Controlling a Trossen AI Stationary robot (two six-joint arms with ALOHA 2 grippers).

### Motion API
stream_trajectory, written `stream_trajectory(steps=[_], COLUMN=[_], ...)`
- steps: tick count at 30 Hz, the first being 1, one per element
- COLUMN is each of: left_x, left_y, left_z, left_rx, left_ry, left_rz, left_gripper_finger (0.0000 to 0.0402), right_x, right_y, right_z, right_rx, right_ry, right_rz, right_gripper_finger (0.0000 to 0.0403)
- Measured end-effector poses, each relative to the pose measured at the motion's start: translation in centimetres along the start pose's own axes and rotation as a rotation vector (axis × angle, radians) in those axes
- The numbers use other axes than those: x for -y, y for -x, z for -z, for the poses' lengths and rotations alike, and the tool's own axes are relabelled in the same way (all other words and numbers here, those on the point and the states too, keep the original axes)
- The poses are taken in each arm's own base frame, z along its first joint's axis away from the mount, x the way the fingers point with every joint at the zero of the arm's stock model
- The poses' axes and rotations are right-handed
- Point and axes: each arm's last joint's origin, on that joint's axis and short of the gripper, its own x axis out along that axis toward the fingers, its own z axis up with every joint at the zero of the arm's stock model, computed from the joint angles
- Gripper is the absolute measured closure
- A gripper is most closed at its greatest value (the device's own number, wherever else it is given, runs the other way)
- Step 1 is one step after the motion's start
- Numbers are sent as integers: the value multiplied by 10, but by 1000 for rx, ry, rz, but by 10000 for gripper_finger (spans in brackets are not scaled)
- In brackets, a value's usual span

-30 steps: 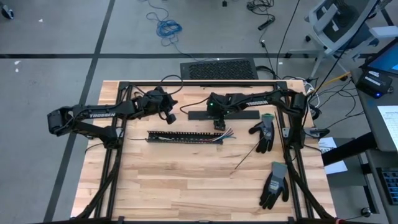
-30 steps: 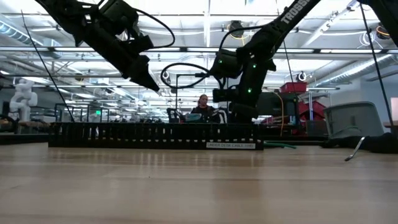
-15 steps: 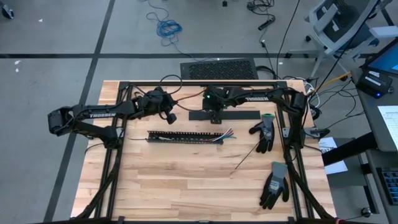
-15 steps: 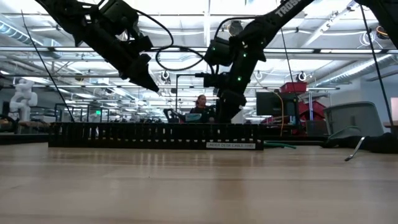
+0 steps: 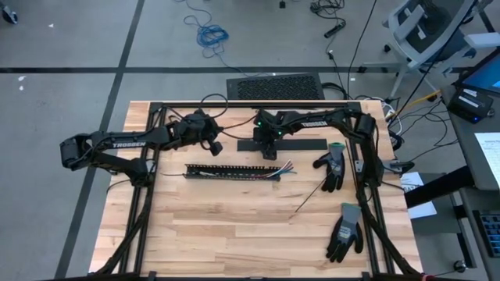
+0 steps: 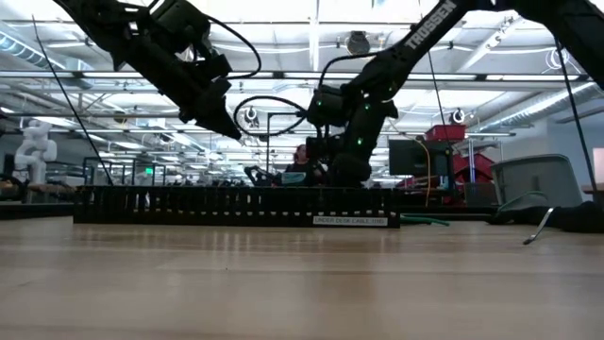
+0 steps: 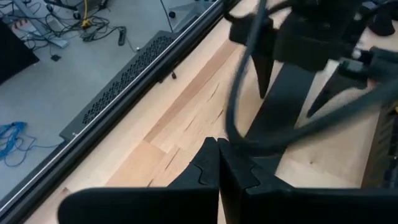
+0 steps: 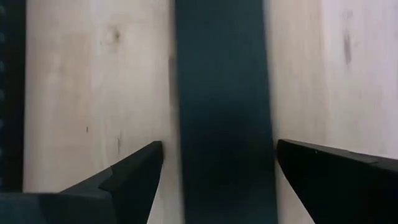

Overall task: Ziptie cables
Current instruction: Close the black cable duct cover

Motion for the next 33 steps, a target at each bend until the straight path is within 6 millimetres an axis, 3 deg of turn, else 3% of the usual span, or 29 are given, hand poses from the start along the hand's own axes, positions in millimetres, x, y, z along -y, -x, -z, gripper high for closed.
stream_trajectory(steps=[5, 11, 18, 33], left_x=[3, 3, 3, 3], left_y=[0, 1, 1, 1], left_z=[0, 0, 1, 1], left_rx=[-4, -4, -5, -5], left_ry=[-6, -8, -8, -9], left_rz=[10, 12, 12, 12], left_gripper_finger=[401, 401, 401, 401], right_x=[0, 0, -4, -11], right_y=[-15, -17, -18, -9], right_z=[5, 7, 7, 2], right_rx=[-35, -67, -90, -74], right_ry=[-7, 54, 63, -9], right_rz=[-35, -2, 27, 61], right_gripper_finger=[94, 103, 226, 226])
